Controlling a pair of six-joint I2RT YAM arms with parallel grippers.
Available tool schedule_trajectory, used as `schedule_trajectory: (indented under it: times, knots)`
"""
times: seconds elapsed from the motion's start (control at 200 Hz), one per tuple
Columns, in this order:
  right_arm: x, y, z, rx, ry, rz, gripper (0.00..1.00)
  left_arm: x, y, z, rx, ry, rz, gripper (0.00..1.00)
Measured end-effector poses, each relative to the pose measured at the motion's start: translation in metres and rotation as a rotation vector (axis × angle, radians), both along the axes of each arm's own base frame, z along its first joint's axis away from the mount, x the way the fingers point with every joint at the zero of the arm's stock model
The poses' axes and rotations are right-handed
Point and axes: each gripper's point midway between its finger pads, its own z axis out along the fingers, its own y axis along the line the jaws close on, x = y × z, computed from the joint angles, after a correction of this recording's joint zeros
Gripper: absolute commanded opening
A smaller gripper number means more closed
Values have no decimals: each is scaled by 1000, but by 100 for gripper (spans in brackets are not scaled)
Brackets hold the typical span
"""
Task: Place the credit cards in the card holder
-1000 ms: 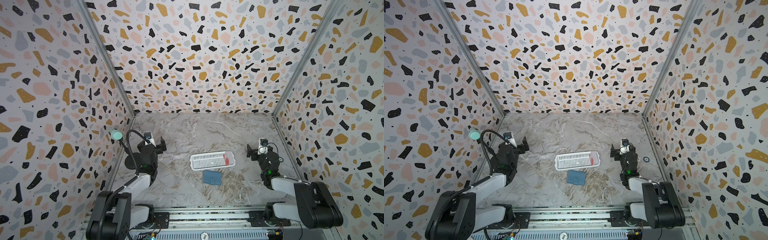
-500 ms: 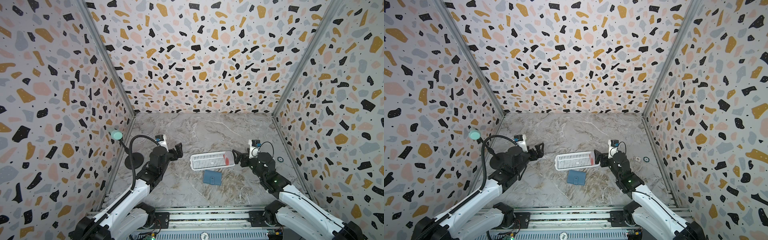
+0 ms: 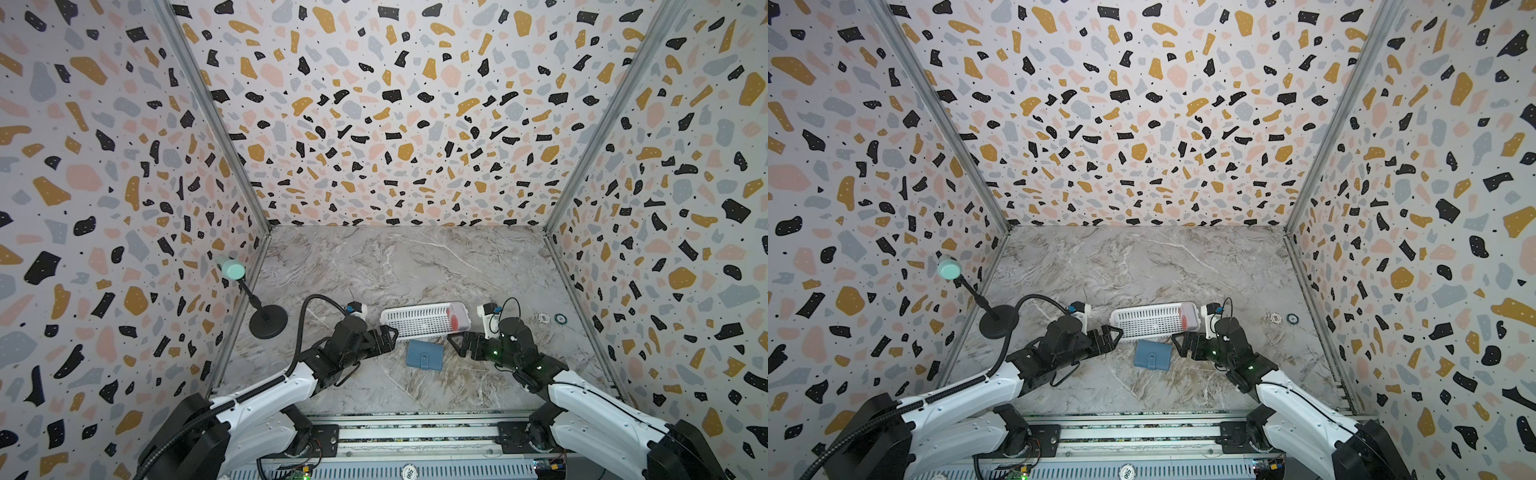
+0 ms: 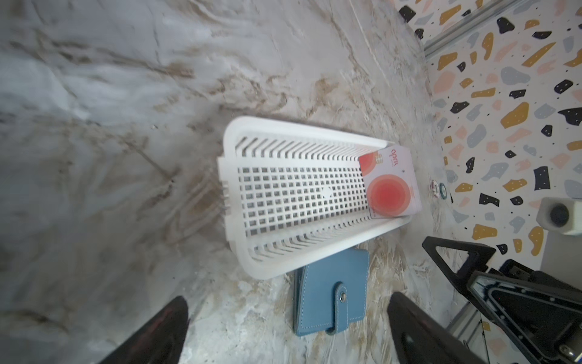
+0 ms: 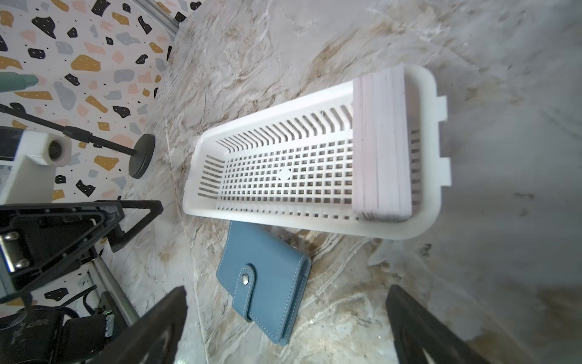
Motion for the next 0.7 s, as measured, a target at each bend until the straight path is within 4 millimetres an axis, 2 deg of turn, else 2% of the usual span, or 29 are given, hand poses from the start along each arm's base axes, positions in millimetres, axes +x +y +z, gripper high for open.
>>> schedule_trajectory:
  times: [0.285, 0.701]
  knots:
    - [-5, 22, -16, 27, 67, 59, 99, -15, -20, -22, -17, 105, -44, 97]
    - [6, 29, -25, 18, 63, 50, 100, -3, -46, -15, -104, 103, -72, 92]
